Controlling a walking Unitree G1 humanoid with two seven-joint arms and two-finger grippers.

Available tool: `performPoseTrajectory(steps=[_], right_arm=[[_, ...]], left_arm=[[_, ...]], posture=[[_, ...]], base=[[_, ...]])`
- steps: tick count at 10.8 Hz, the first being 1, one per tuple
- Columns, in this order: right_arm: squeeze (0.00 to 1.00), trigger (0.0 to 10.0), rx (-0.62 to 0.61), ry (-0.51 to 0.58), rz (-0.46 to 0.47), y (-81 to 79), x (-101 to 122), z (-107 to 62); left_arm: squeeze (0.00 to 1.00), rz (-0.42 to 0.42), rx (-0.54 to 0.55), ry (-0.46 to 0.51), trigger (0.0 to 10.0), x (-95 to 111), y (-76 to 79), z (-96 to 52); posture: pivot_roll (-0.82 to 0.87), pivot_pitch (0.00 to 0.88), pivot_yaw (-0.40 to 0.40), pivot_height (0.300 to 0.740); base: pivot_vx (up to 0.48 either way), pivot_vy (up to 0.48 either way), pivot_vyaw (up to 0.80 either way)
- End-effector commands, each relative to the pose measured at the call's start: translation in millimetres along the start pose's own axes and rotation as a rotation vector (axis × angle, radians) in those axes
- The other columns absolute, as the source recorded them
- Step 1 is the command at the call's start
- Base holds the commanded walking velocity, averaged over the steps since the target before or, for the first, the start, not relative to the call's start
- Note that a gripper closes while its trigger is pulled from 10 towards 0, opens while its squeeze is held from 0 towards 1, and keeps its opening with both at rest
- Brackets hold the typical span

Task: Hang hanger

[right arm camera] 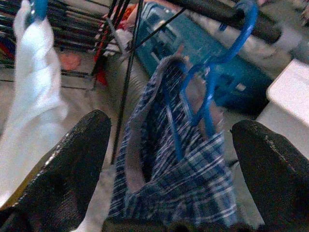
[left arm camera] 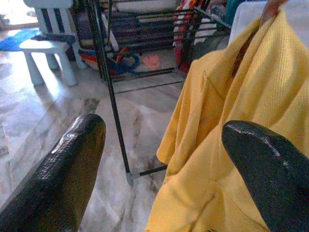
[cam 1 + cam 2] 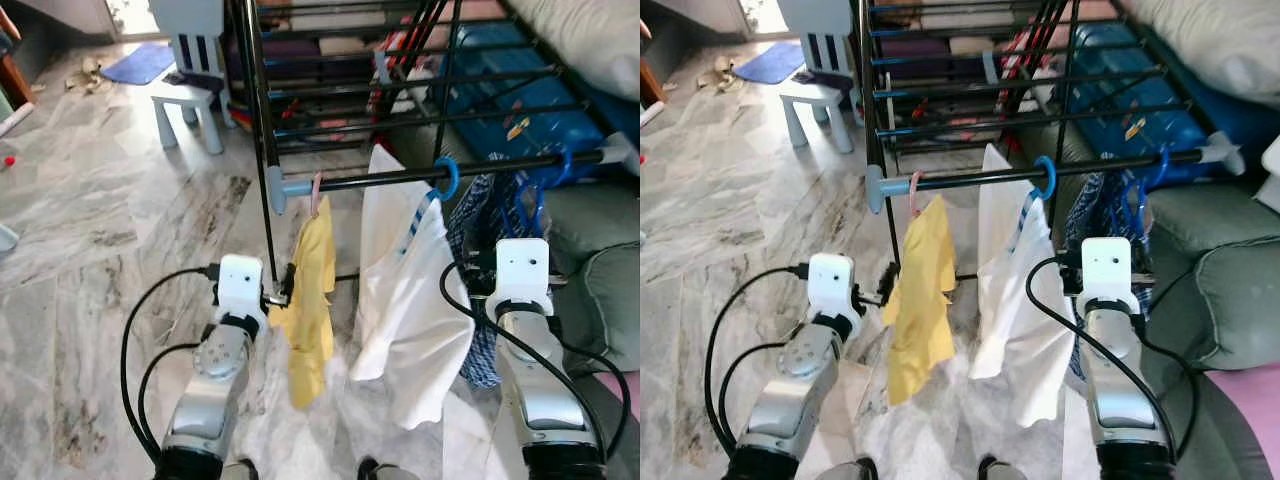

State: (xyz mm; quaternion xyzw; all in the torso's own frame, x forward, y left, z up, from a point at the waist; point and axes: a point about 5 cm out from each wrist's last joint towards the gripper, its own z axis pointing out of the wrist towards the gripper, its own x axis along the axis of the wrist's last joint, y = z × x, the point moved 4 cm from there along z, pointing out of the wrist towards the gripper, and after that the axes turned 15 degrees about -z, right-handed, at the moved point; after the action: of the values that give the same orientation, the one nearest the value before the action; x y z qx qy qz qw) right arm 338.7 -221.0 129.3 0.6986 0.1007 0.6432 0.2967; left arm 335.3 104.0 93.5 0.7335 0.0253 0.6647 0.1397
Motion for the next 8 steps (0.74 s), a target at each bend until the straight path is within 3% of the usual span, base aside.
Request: performPoseTrajectory(steps=[1,3,5,6,8], right_arm=[[0.11,10.0,-0.051,0.048,-0.028,12.3,12,1.9],[0.07,10.0,-0.126,-0.014,-0.061,33.5,0,10.1],[0.06,10.0,-0.168,0.003,-0.108,50.3,4,20.3],[0.02,10.0,-0.183,-0.08,-0.079,57.2,-8,30.1],[0.0,10.0,-0.147,-0.179,-0.052,53.5,-26,40.7]], left_arm=[[0.0,0.005,-0.015,-0.005,10.0,-1,2.2,0.4],[0.0,-0.015,-0.038,-0.019,10.0,-4,7.6,-0.9],[0.0,-0.04,-0.082,-0.036,10.0,-7,14.4,-4.2],[0.0,-0.043,-0.106,-0.044,10.0,-6,17.7,-4.5],[0.0,-0.044,-0.113,-0.045,10.0,-4,18.6,-3.0]], posture=[[-0.07,0.072,-0.022,0.74],[-0.07,0.097,-0.021,0.74],[-0.07,0.109,-0.018,0.74],[-0.06,0.124,-0.017,0.74],[-0.05,0.136,-0.014,0.74]], base=[[0.0,0.0,0.0],[0.0,0.0,0.0],[0.0,0.0,0.0],[0.0,0.0,0.0],[0.0,0.0,0.0]])
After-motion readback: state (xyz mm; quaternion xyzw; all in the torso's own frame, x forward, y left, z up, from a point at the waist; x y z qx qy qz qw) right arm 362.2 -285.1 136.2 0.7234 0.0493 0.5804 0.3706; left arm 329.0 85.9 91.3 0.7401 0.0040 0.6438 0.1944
